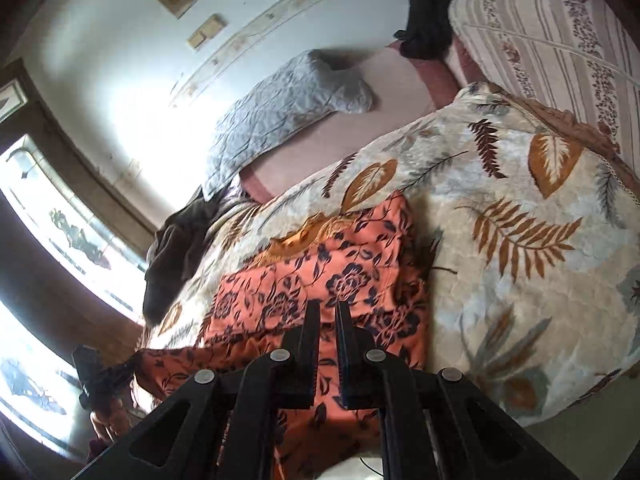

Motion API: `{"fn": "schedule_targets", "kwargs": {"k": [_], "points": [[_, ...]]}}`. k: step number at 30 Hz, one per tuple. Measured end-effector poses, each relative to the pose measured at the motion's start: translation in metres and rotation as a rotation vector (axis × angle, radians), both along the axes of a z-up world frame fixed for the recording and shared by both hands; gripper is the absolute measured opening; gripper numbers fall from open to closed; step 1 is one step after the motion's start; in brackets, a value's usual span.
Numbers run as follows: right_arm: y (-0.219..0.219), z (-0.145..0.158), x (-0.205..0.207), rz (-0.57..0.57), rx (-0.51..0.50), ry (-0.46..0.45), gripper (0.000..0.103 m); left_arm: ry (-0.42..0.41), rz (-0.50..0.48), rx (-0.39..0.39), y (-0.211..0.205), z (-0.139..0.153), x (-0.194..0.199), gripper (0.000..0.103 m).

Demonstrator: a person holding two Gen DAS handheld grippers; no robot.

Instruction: Fold small clothes

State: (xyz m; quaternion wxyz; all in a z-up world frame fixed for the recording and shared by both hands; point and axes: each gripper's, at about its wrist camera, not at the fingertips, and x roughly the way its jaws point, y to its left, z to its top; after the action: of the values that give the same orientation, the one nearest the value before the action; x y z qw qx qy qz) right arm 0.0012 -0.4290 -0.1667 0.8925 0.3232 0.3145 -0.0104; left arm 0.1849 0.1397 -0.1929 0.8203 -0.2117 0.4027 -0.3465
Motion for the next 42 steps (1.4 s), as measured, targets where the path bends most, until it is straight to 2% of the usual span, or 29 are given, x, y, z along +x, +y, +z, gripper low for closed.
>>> {"fn": "schedule_targets", "kwargs": {"k": [2, 4, 5, 7, 10, 13, 14, 16, 18, 19, 20, 21, 23, 26, 28, 29, 30, 31, 32, 34, 35, 37, 39, 40, 41, 42], "points": [[-0.018, -0.013, 0.015, -0.029, 0.028, 0.058, 0.008, 0.023, 0.021, 0.046, -0.007, -0.01, 0.012, 0.005], [-0.022, -0.043, 0.022, -0.031, 0.071, 0.163, 0.008, 0.076, 0.035, 0.067, -0.011, -0.027, 0.018, 0.005], [-0.019, -0.059, 0.02, -0.015, 0.107, 0.202, 0.011, 0.093, 0.036, 0.063, -0.011, -0.035, 0.017, 0.005], [-0.005, -0.088, 0.017, 0.012, 0.158, 0.292, 0.012, 0.104, 0.044, 0.066, -0.006, -0.047, 0.011, 0.005], [0.025, -0.127, 0.007, 0.046, 0.167, 0.383, 0.015, 0.109, 0.061, 0.051, 0.006, -0.056, 0.004, 0.005], [0.052, -0.158, -0.007, 0.06, 0.215, 0.448, 0.056, 0.125, 0.079, 0.005, 0.017, -0.063, 0.001, 0.006], [0.06, -0.165, -0.013, 0.056, 0.241, 0.453, 0.076, 0.125, 0.081, 0.004, 0.017, -0.064, 0.0, 0.007], [0.068, -0.176, -0.02, 0.041, 0.284, 0.436, 0.077, 0.111, 0.084, 0.033, 0.014, -0.064, -0.003, 0.013], [0.075, -0.181, -0.02, 0.022, 0.325, 0.445, 0.078, 0.087, 0.064, 0.076, 0.006, -0.062, -0.007, 0.036], [0.079, -0.181, -0.016, 0.023, 0.328, 0.461, 0.078, 0.074, 0.045, 0.089, 0.002, -0.06, -0.01, 0.058], [0.085, -0.181, -0.012, 0.028, 0.315, 0.483, 0.078, 0.063, 0.027, 0.102, -0.002, -0.06, -0.013, 0.07], [0.093, -0.182, -0.008, 0.031, 0.294, 0.506, 0.078, 0.052, 0.014, 0.116, -0.005, -0.059, -0.016, 0.072], [0.108, -0.185, 0.001, 0.037, 0.25, 0.55, 0.078, 0.048, -0.006, 0.156, -0.011, -0.061, -0.02, 0.073], [0.131, -0.199, 0.011, 0.061, 0.168, 0.62, 0.078, 0.119, -0.02, 0.179, -0.011, -0.074, -0.017, 0.072], [0.142, -0.205, 0.01, 0.103, 0.132, 0.6, 0.078, 0.146, -0.019, 0.166, -0.006, -0.078, -0.017, 0.072], [0.146, -0.205, 0.008, 0.134, 0.118, 0.582, 0.076, 0.152, -0.021, 0.155, -0.003, -0.08, -0.017, 0.066], [0.148, -0.204, 0.005, 0.153, 0.109, 0.561, 0.065, 0.156, -0.026, 0.142, 0.0, -0.081, -0.018, 0.059], [0.147, -0.201, 0.003, 0.166, 0.096, 0.54, 0.052, 0.165, -0.028, 0.137, 0.001, -0.082, -0.017, 0.044], [0.144, -0.198, 0.0, 0.174, 0.083, 0.525, 0.028, 0.177, -0.025, 0.139, 0.003, -0.085, -0.017, 0.035], [0.134, -0.189, -0.006, 0.157, 0.084, 0.494, 0.017, 0.195, -0.026, 0.138, 0.003, -0.087, -0.017, 0.03], [0.128, -0.183, -0.011, 0.15, 0.093, 0.471, 0.011, 0.188, -0.028, 0.132, 0.003, -0.086, -0.018, 0.03], [0.118, -0.168, -0.021, 0.154, 0.107, 0.412, 0.01, 0.163, -0.032, 0.126, 0.003, -0.08, -0.021, 0.03], [0.107, -0.146, -0.032, 0.157, 0.118, 0.331, 0.01, 0.158, -0.036, 0.131, 0.001, -0.077, -0.024, 0.041], [0.103, -0.136, -0.035, 0.159, 0.129, 0.291, 0.01, 0.163, -0.045, 0.137, -0.001, -0.077, -0.026, 0.054], [0.097, -0.126, -0.038, 0.161, 0.14, 0.253, 0.01, 0.162, -0.055, 0.151, -0.005, -0.077, -0.027, 0.058], [0.092, -0.117, -0.043, 0.162, 0.153, 0.217, 0.01, 0.15, -0.069, 0.177, -0.01, -0.076, -0.03, 0.058]]}}
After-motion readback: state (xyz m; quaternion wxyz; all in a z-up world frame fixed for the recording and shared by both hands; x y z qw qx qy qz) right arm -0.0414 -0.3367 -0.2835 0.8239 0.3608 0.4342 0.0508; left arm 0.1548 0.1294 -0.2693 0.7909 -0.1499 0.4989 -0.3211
